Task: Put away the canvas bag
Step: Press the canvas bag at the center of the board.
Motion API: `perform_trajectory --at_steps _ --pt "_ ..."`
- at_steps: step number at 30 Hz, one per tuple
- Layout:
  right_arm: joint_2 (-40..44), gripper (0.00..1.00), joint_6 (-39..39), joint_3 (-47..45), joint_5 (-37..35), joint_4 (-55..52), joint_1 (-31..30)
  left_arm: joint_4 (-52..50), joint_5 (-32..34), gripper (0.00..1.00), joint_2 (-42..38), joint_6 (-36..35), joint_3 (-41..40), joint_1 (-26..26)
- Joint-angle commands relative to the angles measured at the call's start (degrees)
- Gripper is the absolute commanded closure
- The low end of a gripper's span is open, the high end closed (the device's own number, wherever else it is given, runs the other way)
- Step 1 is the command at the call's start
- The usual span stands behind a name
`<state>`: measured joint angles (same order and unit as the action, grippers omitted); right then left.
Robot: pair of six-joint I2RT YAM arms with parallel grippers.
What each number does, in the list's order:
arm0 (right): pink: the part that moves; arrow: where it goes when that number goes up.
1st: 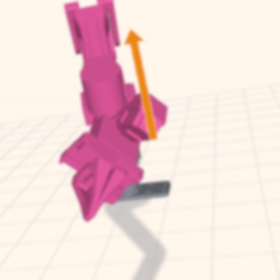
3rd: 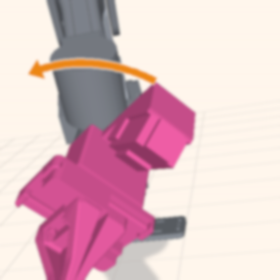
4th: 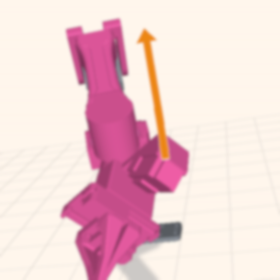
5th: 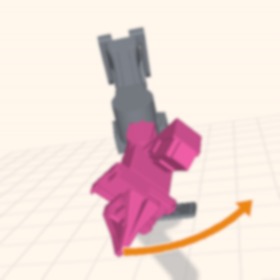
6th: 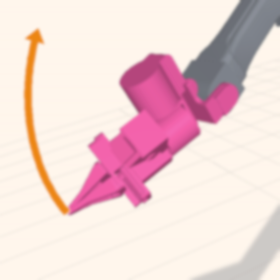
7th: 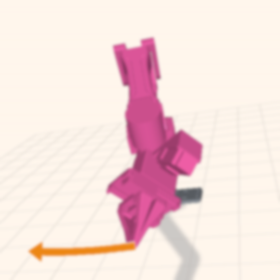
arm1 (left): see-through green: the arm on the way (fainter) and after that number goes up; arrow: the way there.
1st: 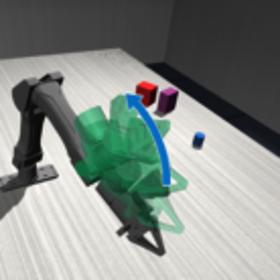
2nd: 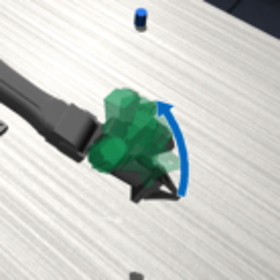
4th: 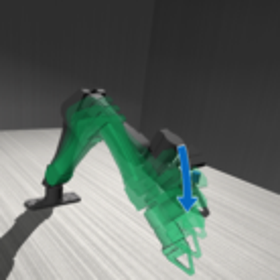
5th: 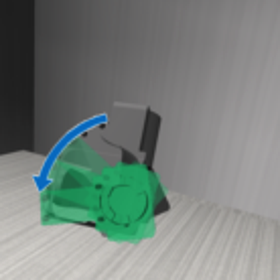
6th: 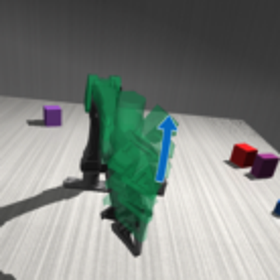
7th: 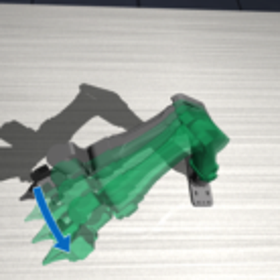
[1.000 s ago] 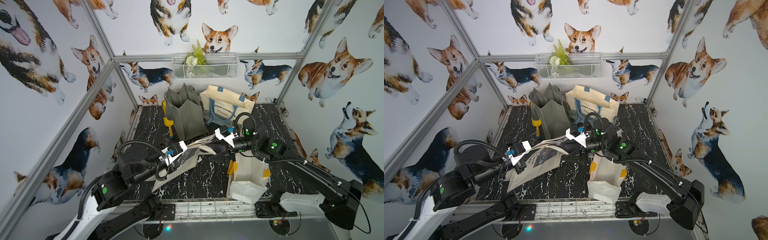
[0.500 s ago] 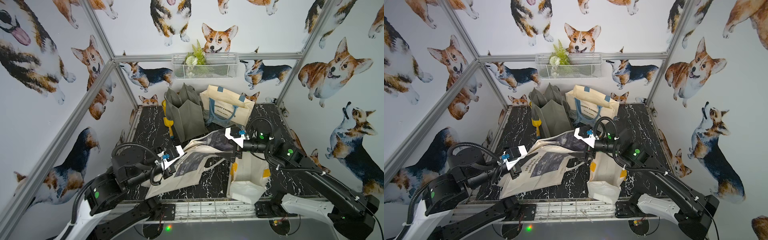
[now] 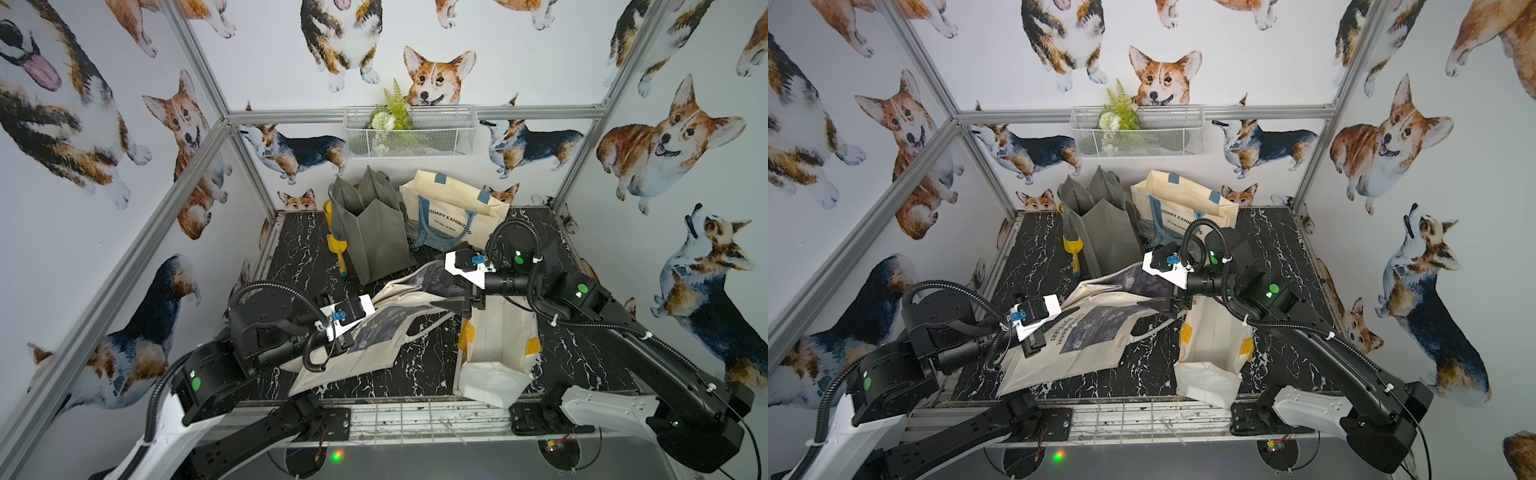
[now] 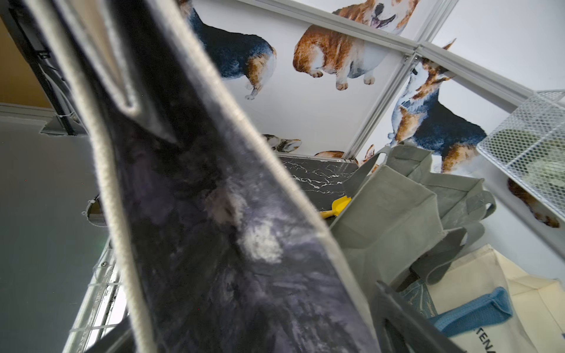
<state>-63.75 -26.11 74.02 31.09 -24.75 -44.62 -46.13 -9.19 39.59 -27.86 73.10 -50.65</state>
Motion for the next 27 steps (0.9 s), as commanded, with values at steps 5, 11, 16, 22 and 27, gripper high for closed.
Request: perform_trajectory --at_steps 5,11,16,22,27 --pt "-3.1 0.0 -0.5 2.7 3.8 -4.7 1.6 0.4 -2.2 1.0 0.5 -4.2 1.0 0.0" --pt "-7.2 0.07 4.4 5.1 19.6 -6.9 4.3 1.5 -2.3 1.0 1.8 -4.8 2.3 0.0" --pt "-7.0 0.53 5.1 4.2 19.9 -5.7 5.6 2.9 -1.8 1.0 1.0 -3.2 1.0 0.0" --pt "-6.6 1.0 3.0 4.2 18.0 -4.3 6.8 0.0 4.2 0.77 0.5 1.1 -0.5 0.1" --pt "-5.6 1.0 6.5 0.8 19.2 4.8 7.7 -1.5 9.6 0.35 -1.5 5.6 -5.0 0.0"
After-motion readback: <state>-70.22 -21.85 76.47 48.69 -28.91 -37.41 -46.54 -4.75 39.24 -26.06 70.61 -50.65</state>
